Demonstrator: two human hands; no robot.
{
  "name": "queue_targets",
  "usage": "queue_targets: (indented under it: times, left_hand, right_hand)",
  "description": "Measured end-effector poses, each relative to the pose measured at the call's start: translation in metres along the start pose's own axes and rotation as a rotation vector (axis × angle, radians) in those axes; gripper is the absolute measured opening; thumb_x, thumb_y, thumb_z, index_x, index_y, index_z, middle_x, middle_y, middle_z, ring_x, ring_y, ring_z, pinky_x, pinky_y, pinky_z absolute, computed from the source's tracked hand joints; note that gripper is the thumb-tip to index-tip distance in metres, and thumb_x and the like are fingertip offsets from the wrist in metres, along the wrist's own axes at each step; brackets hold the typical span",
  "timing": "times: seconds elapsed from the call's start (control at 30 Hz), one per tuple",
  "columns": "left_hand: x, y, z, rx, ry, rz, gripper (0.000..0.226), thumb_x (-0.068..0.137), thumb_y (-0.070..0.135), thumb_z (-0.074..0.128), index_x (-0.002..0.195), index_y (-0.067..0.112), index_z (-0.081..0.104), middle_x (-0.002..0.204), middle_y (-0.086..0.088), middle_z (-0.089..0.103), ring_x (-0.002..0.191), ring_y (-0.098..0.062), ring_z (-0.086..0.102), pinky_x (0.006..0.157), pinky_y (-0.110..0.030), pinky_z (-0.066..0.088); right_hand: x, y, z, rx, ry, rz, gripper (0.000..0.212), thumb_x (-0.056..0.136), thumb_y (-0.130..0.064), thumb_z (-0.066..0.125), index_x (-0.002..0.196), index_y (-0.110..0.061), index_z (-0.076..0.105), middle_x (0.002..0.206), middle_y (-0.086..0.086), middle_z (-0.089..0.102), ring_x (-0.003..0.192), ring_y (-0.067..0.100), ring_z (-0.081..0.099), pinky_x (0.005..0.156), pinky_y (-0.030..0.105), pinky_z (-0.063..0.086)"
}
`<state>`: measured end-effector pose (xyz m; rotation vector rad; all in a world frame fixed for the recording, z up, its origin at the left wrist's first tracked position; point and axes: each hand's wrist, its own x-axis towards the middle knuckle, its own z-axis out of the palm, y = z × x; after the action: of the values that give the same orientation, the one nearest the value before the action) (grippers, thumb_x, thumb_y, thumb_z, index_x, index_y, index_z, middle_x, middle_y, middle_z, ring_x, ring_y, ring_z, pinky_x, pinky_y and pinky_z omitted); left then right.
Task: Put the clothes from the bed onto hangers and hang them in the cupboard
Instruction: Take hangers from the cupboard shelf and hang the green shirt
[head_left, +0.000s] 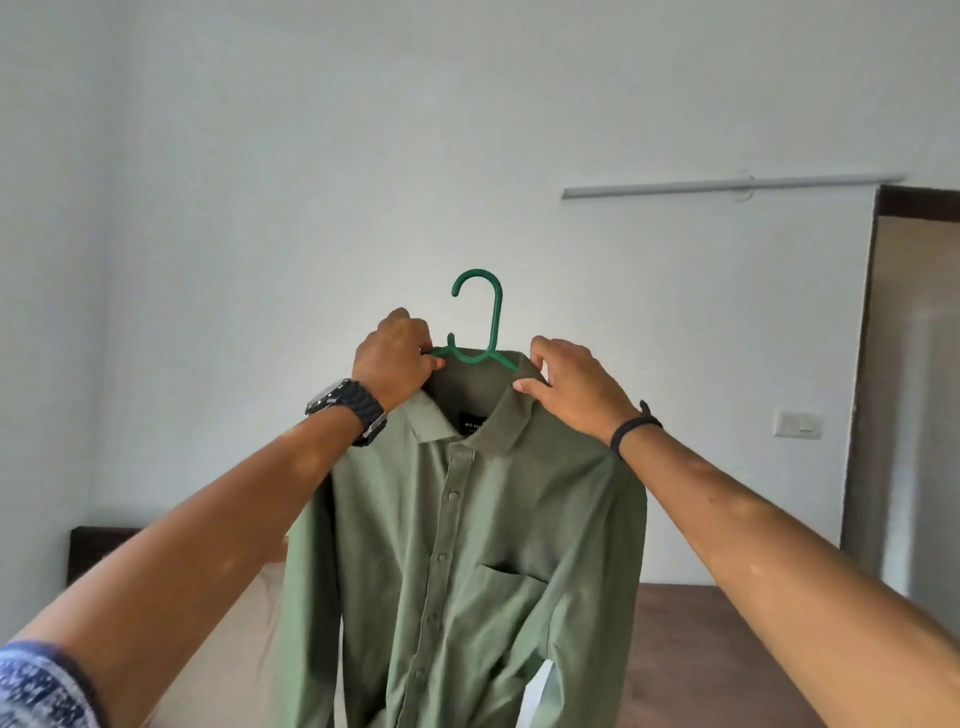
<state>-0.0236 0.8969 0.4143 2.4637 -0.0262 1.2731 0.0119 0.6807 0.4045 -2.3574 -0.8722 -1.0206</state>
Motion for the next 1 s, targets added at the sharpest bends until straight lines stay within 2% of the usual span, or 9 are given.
queue_targets:
  times: [0.13, 0.2, 0.33, 0.53, 0.63, 0.7, 0.8, 0.9, 1.0]
  left_hand:
    - [0.004, 0.018, -0.009, 0.122, 0.085, 0.041, 0.023, 0.088, 0.030, 0.063, 0.095, 0.008, 0.062, 0.105, -0.010, 0.059, 0.095, -0.033, 0.057, 0.077, -0.039, 0.045]
    - [0.004, 0.023, -0.009, 0.173, 0.140, 0.043, 0.027, 0.088, 0.035, 0.062, 0.090, 0.008, 0.058, 0.100, -0.008, 0.060, 0.090, -0.032, 0.058, 0.073, -0.039, 0.045]
    - [0.000, 0.027, -0.004, 0.226, 0.179, -0.019, 0.040, 0.089, 0.052, 0.054, 0.084, 0.013, 0.048, 0.095, -0.007, 0.058, 0.085, -0.031, 0.058, 0.067, -0.036, 0.041]
    - [0.009, 0.025, 0.009, 0.008, -0.344, -0.191, 0.054, 0.090, 0.064, 0.039, 0.112, 0.015, 0.042, 0.115, -0.011, 0.055, 0.103, -0.031, 0.056, 0.094, -0.043, 0.042]
    - [0.013, 0.033, 0.023, -0.074, -0.114, -0.028, 0.046, 0.092, 0.055, 0.046, 0.122, 0.021, 0.044, 0.119, -0.005, 0.050, 0.108, -0.026, 0.053, 0.102, -0.044, 0.034]
    - [0.014, 0.038, 0.032, -0.298, -0.033, 0.003, 0.034, 0.096, 0.051, 0.041, 0.111, 0.023, 0.052, 0.113, -0.001, 0.053, 0.107, -0.022, 0.052, 0.098, -0.038, 0.036]
    - [0.019, 0.040, 0.050, -0.714, -0.245, -0.027, 0.025, 0.101, 0.032, 0.033, 0.093, 0.030, 0.058, 0.103, 0.003, 0.056, 0.103, -0.019, 0.051, 0.091, -0.031, 0.036]
    - [0.024, 0.046, 0.076, -0.670, -0.364, 0.094, 0.015, 0.093, 0.019, 0.045, 0.094, 0.025, 0.059, 0.096, -0.002, 0.059, 0.088, -0.019, 0.054, 0.081, -0.032, 0.042]
    - [0.029, 0.067, 0.109, -0.646, -0.301, 0.186, 0.009, 0.093, 0.019, 0.059, 0.085, 0.014, 0.059, 0.089, -0.004, 0.058, 0.084, -0.017, 0.054, 0.076, -0.025, 0.041]
  right_hand:
    - [0.000, 0.009, -0.035, 0.283, -0.303, 0.141, 0.027, 0.089, -0.038, 0.063, 0.103, -0.016, 0.060, 0.096, -0.001, 0.061, 0.090, 0.014, 0.058, 0.080, 0.026, 0.045]
    - [-0.001, 0.020, -0.045, 0.173, -0.401, 0.140, 0.022, 0.091, -0.030, 0.061, 0.105, -0.012, 0.063, 0.100, 0.006, 0.064, 0.096, 0.020, 0.060, 0.083, 0.029, 0.045]
    - [-0.004, 0.034, -0.046, 0.048, -0.090, 0.095, 0.018, 0.095, -0.020, 0.052, 0.088, -0.005, 0.060, 0.083, 0.006, 0.060, 0.082, 0.027, 0.055, 0.070, 0.032, 0.042]
    - [-0.007, 0.040, -0.051, -0.125, 0.023, 0.050, 0.016, 0.094, -0.022, 0.050, 0.091, -0.011, 0.060, 0.088, 0.013, 0.064, 0.085, 0.035, 0.056, 0.070, 0.038, 0.047]
    - [-0.014, 0.050, -0.060, -0.185, 0.059, 0.069, 0.017, 0.095, -0.021, 0.049, 0.091, -0.008, 0.059, 0.087, 0.014, 0.063, 0.085, 0.037, 0.056, 0.069, 0.038, 0.046]
    - [-0.019, 0.058, -0.073, -0.211, 0.091, 0.111, 0.017, 0.095, -0.021, 0.049, 0.088, -0.007, 0.056, 0.084, 0.013, 0.061, 0.083, 0.036, 0.055, 0.067, 0.038, 0.044]
    - [-0.027, 0.075, -0.102, -0.207, 0.120, 0.151, 0.016, 0.094, -0.021, 0.051, 0.090, -0.008, 0.059, 0.080, 0.012, 0.060, 0.080, 0.035, 0.054, 0.070, 0.040, 0.048]
    - [-0.043, 0.095, -0.133, -0.238, 0.103, 0.184, 0.013, 0.093, -0.021, 0.054, 0.091, -0.011, 0.062, 0.075, 0.008, 0.059, 0.076, 0.033, 0.054, 0.071, 0.040, 0.048]
    - [-0.062, 0.110, -0.161, -0.269, 0.101, 0.235, 0.011, 0.093, -0.022, 0.055, 0.096, -0.016, 0.065, 0.082, 0.010, 0.065, 0.080, 0.030, 0.058, 0.075, 0.040, 0.050]
